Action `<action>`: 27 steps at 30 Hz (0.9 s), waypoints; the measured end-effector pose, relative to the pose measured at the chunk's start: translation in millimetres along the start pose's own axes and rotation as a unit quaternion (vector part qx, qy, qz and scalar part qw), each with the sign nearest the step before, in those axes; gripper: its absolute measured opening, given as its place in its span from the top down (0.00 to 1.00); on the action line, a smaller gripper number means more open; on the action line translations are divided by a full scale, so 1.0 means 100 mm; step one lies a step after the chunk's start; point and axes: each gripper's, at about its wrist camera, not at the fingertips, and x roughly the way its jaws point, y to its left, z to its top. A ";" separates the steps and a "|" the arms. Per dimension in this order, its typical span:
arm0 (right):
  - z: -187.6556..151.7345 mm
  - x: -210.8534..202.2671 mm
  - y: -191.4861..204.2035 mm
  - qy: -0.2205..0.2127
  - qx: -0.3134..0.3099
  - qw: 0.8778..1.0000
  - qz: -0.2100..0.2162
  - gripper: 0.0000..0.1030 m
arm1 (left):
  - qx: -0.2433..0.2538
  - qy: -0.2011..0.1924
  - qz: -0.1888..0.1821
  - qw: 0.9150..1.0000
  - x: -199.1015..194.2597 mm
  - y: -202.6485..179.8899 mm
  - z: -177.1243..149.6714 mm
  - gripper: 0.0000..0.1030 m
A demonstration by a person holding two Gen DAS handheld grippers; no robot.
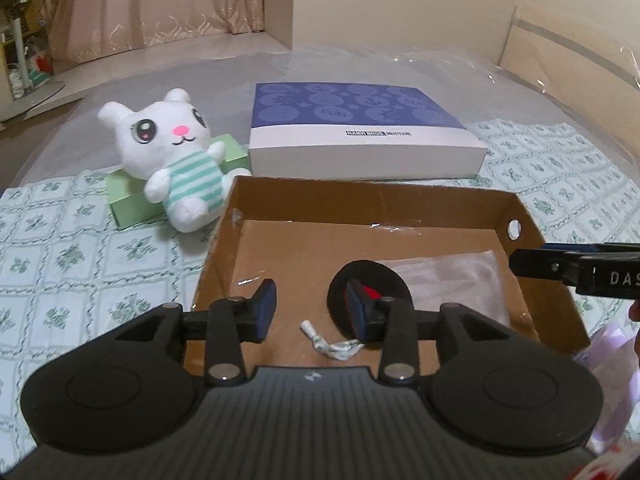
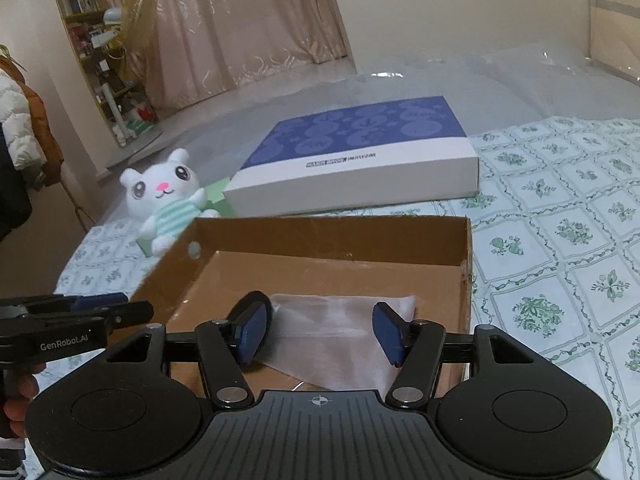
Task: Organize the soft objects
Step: 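Open the right tool to drop the bag into the box, then reach the right tool to the brown sock and grasp it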
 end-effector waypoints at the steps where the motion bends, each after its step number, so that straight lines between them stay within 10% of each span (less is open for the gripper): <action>1: 0.00 -0.05 0.01 -0.001 0.000 1.000 0.001 0.42 | -0.003 -0.002 0.000 1.000 -0.05 0.01 -0.01 0.66; 27: -0.64 -1.82 0.04 -0.059 0.003 0.997 0.053 0.40 | -0.040 -0.041 0.027 0.998 -2.06 -0.28 -0.79 0.66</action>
